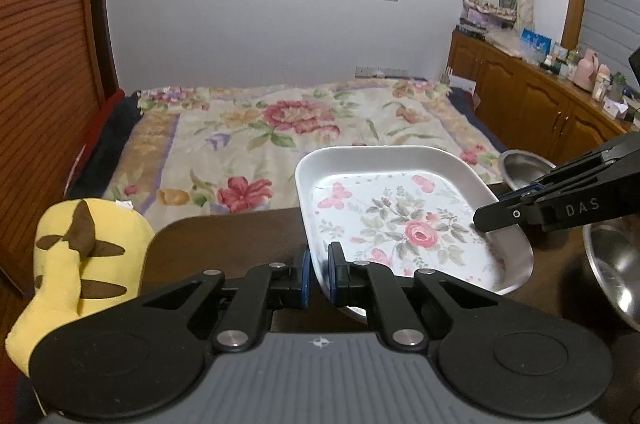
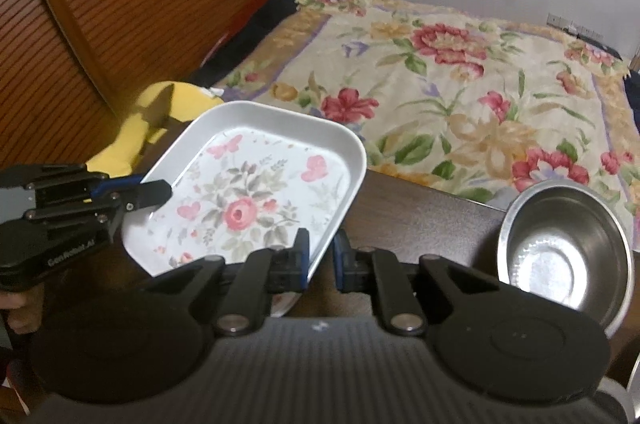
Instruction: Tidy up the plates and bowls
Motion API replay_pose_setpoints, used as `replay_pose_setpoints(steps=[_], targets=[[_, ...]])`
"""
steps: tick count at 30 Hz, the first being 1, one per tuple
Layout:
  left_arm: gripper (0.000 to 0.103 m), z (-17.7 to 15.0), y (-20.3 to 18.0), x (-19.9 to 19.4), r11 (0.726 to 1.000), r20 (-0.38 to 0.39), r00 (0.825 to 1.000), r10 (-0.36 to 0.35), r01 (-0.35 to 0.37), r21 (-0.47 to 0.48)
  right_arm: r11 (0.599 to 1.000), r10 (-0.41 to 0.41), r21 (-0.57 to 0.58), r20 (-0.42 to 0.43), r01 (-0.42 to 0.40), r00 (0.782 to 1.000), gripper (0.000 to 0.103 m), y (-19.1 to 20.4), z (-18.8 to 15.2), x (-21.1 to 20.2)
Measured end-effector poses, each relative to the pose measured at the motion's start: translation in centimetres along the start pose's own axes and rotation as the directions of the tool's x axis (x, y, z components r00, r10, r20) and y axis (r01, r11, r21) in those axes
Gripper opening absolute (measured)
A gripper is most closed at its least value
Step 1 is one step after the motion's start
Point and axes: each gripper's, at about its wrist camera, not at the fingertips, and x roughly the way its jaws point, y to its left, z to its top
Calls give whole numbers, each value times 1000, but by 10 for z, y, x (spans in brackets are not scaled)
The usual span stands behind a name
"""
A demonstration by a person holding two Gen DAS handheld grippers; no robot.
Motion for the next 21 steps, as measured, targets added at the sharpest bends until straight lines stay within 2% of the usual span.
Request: replay_pose_setpoints(steps=[21], targets=[[10, -28, -34, -94, 999, 107, 994, -6, 2, 40, 1000, -17, -12, 124, 19, 992, 14, 23, -47, -76]])
